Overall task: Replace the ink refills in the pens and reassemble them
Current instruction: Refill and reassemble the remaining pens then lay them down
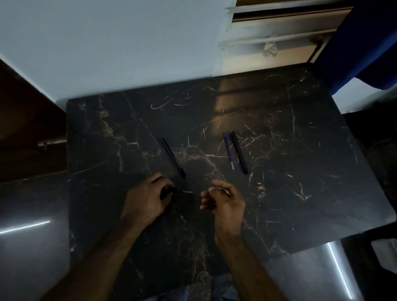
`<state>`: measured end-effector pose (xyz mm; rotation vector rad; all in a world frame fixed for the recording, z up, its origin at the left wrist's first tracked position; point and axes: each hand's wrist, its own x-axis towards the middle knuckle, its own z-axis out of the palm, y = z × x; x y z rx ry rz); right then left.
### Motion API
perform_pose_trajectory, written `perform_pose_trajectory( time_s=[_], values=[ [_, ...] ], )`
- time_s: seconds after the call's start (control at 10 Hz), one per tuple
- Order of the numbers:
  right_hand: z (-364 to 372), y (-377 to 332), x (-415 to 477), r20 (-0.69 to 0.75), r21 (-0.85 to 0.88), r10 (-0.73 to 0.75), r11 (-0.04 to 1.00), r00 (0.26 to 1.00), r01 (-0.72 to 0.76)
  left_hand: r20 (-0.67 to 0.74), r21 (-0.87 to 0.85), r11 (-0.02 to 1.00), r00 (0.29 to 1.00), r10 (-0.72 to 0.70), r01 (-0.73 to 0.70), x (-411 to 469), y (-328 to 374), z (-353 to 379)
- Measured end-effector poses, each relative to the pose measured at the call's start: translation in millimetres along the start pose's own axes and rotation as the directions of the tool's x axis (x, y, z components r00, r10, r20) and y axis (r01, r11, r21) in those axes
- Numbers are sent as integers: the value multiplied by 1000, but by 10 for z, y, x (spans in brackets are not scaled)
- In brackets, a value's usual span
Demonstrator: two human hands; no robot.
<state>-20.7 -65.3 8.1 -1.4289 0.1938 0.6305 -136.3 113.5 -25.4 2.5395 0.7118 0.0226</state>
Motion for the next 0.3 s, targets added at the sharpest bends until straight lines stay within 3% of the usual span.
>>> perform_pose_trajectory(
  time_s=[0.2,0.3],
  values=[
    [6,-27,-12,14,-23,-11,1000,1000,11,-15,7,1000,1000,0,0,-55,9,-11],
    [35,-17,-49,21,-118,-31,993,999,33,-72,-30,999,997,-23,21,-89,24,-12]
  ],
)
